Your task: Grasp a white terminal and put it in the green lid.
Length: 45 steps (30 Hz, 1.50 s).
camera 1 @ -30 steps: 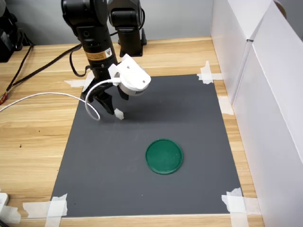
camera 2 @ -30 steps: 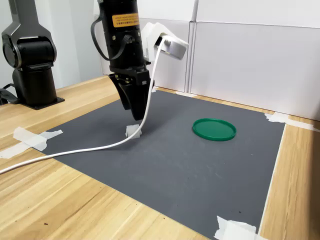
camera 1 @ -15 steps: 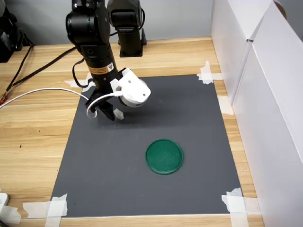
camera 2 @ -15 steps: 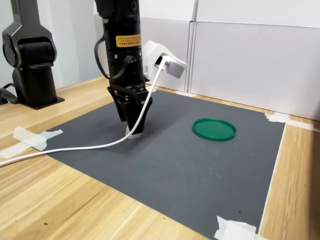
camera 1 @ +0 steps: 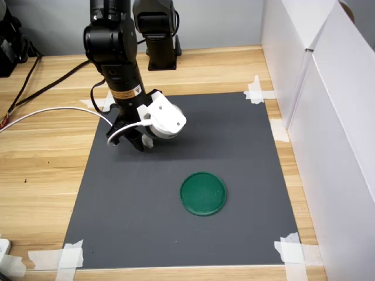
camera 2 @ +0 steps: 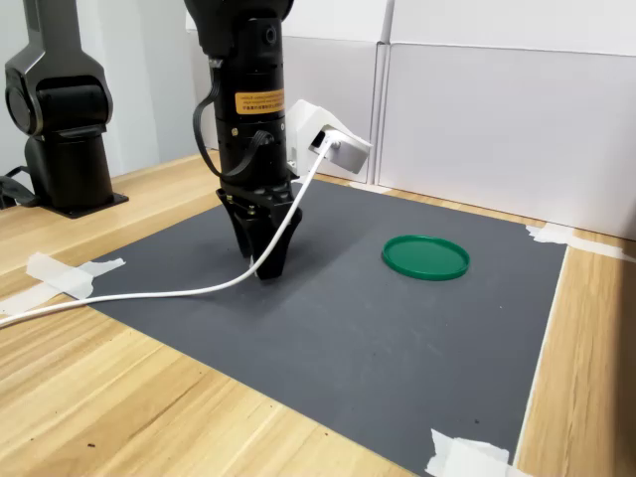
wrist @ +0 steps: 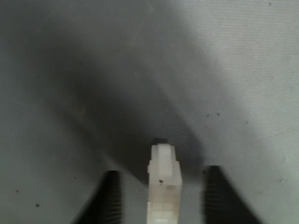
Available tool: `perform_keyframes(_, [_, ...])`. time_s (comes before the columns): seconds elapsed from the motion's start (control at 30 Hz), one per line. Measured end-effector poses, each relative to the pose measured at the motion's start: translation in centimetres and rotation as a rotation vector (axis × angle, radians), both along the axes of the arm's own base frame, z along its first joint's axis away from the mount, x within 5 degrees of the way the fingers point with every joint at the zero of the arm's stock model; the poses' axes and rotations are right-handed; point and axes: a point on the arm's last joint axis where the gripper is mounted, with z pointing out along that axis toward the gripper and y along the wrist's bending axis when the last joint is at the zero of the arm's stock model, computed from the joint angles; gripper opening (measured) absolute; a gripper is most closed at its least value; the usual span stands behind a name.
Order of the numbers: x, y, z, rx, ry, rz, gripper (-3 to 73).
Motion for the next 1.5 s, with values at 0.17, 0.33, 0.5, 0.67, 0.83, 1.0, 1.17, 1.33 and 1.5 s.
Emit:
perform_keyframes(0.17, [0.0, 0.0, 0.0, 0.001, -0.001, -0.004, 10.5])
perform_keyframes(0.33, [0.5, 0.1, 0.7, 0.012, -0.003, -0.029, 9.8])
perform_keyframes(0.5, [2.2, 1.9, 3.5, 0.007, -0.048, -0.033, 9.8])
perform_keyframes(0.67, [3.6, 4.6, 6.6, 0.036, -0.102, -0.009, 10.0])
perform_keyframes(0.83, [5.0, 7.4, 8.5, 0.082, -0.117, 0.005, 10.0])
perform_keyframes(1.0, [7.0, 9.2, 8.3, 0.102, -0.099, -0.015, 10.0])
perform_keyframes(1.17, [8.8, 10.3, 6.5, 0.097, -0.082, -0.007, 10.0])
perform_keyframes(1.33, [9.6, 11.5, 4.5, 0.089, -0.072, 0.016, 10.0])
perform_keyframes(1.5, [9.9, 12.3, 2.9, 0.071, -0.048, 0.039, 10.0])
